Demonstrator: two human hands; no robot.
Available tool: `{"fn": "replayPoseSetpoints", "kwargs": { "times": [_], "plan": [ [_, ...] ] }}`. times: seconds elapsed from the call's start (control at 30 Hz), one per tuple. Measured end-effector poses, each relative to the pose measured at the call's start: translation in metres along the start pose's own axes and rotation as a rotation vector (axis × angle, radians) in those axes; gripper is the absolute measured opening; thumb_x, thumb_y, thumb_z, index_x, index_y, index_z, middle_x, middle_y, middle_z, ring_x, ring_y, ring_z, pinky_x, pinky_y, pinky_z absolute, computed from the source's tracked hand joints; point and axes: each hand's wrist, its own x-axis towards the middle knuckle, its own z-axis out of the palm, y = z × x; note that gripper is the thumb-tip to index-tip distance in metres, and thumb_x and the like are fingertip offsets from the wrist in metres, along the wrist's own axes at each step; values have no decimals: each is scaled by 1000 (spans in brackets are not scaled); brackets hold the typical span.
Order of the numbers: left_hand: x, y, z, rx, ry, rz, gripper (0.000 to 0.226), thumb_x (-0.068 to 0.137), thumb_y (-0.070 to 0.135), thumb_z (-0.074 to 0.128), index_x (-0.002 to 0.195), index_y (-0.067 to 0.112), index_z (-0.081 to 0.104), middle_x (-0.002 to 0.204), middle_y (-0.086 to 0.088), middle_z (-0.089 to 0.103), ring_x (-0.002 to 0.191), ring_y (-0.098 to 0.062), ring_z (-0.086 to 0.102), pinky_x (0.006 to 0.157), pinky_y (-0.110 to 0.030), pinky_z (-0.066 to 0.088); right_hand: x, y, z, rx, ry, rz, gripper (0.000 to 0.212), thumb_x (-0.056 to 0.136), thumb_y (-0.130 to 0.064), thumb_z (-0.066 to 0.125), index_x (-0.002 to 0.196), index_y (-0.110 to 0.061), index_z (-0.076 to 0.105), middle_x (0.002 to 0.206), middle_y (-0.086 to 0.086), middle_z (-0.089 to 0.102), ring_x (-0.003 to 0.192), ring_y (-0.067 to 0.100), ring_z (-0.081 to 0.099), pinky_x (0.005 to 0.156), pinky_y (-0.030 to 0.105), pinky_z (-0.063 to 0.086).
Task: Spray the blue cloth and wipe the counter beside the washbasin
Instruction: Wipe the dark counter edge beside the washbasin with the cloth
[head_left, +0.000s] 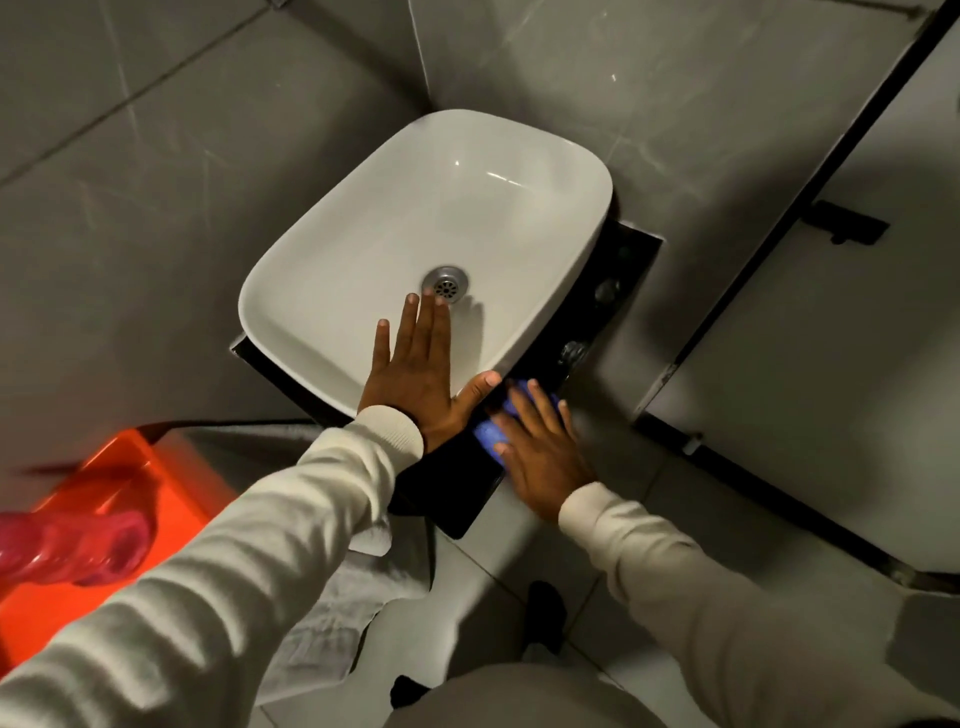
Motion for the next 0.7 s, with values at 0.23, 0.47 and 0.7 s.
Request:
{"fn": "replayPoseSetpoints", "kwargs": {
  "times": [0.23,0.47,0.7],
  "plan": [
    [-2,1,0,-15,17,-20,96,78,76,12,147,14,-13,161,-5,-9,146,-19,-16,119,-48,-5,-24,-41,27,77,112,8,41,97,-33,35,134,-24,50,154,12,38,146,39,24,113,67,20],
    [-2,4,-2,28,19,-54,99,75,77,7,147,11,-13,160,-7,-14,146,-20,-18,120,-49,-4,-27,-1,20,-50,10,-249,45,97,-43,37,142,-34,39,157,1,34,149,26,20,119,53,20],
    [16,41,4,-43,80,-241,103,74,79,15,147,11,-11,160,-8,-10,147,-20,-14,119,-51,-7,32,34,-29,-112,18,84,46,94,-34,40,138,-22,44,161,5,23,151,29,6,121,55,9]
  ]
}}
